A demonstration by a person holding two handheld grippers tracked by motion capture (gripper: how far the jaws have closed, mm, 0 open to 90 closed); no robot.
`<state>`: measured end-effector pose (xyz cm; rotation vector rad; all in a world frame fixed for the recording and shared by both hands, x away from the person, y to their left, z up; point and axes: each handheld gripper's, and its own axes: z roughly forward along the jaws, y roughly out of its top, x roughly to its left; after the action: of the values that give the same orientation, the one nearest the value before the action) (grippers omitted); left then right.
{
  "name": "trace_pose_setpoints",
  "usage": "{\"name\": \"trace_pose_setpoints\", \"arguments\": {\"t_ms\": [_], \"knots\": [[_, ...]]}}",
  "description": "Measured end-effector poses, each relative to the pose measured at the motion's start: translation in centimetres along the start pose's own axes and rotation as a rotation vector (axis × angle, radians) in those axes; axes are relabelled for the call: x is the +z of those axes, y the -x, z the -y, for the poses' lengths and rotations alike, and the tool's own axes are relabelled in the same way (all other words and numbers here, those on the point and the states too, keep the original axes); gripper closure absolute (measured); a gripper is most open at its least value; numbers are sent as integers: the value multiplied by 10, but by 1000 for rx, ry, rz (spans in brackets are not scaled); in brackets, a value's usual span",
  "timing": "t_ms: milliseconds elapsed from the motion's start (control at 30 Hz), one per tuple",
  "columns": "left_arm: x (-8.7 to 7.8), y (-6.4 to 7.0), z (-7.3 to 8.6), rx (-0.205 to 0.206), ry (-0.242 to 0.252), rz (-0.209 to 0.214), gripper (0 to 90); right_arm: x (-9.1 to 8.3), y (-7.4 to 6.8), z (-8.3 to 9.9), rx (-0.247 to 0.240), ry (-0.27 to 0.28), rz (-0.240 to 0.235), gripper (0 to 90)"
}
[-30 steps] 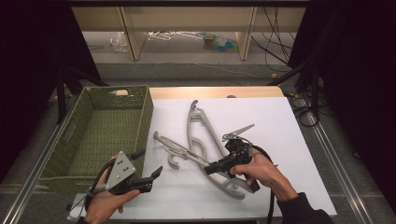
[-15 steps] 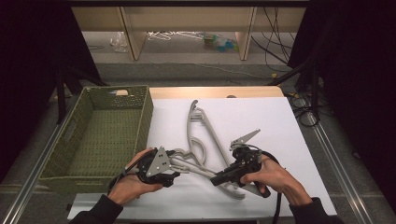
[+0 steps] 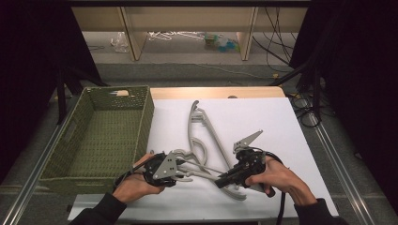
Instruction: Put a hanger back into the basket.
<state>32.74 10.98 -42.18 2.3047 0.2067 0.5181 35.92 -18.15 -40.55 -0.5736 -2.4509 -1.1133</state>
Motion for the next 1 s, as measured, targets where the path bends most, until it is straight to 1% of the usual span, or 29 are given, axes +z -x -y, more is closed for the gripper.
{"name": "trace_pose_setpoints", "arguments": {"t_ms": [33,67,100,133,167,200,233,267,300,333,367,400,433,467,500,533,567,600,633,667,733,767,800,833,867,900,933,967,1000], "knots": [[1,1,-2,22,-6,1,661,-2,0,0,-36,-18,24,804],[1,2,-5,51,-10,5,671,-5,0,-1,-46,-16,40,797],[1,2,-5,51,-10,5,680,-8,-1,-2,-45,-19,52,772],[1,2,-6,56,-10,1,680,-8,-1,-2,-45,-19,52,772],[2,2,-8,60,-12,0,685,-12,-2,-2,-65,-19,74,750],[3,1,-10,72,-21,6,696,-16,-3,-3,-61,-19,84,729],[3,1,-12,74,-14,6,706,-20,-2,-3,-73,0,115,702],[4,0,-16,68,-17,-4,722,-27,-2,-4,-79,12,175,647],[4,0,-16,68,-17,-4,730,-31,-1,-5,-75,26,209,608],[5,-1,-17,66,-23,-8,739,-34,-1,-5,-57,47,242,565],[7,-3,-22,46,-35,-12,745,-37,0,-6,-46,70,276,542],[7,-3,-22,46,-35,-12,749,-37,0,-6,-46,70,276,542],[7,-4,-24,31,-38,-19,756,-44,0,-7,-31,103,323,481],[7,-6,-28,-7,-37,-39,763,-47,0,-7,-23,127,360,443],[7,-6,-28,-7,-37,-39,773,-47,0,-7,-23,127,360,443],[7,-7,-30,-41,-34,-31,784,-55,-3,-10,-20,159,434,403],[7,-6,-31,-65,-34,-24,784,-55,-3,-10,-20,159,434,403],[7,-7,-34,-99,-47,-60,791,-64,-7,-12,-20,183,458,377],[6,-9,-34,-100,-62,-73,791,-69,-10,-12,-15,206,474,377],[5,-11,-34,-125,-55,-75,791,-73,-13,-12,-16,224,479,377],[2,-14,-33,-223,-29,-72,792,-78,-18,-12,-10,253,478,373],[-1,-17,-33,-255,-22,-71,792,-80,-20,-12,-4,259,483,371],[-1,-17,-33,-255,-22,-71,792,-80,-20,-12,-4,259,483,371],[-8,-21,-31,-331,-7,-66,792,-77,-22,-11,-5,254,478,366],[-8,-21,-31,-331,-7,-66,792,-75,-23,-10,-7,251,479,361],[-11,-23,-31,-371,3,-58,792,-75,-23,-10,-7,251,479,361],[-17,-26,-30,-410,14,-44,792,-67,-25,-9,-13,238,461,356],[-20,-28,-29,-429,19,-38,792,-67,-25,-9,-13,238,461,356],[-30,-31,-28,-469,31,-35,791,-61,-26,-8,-20,233,440,355]]}}
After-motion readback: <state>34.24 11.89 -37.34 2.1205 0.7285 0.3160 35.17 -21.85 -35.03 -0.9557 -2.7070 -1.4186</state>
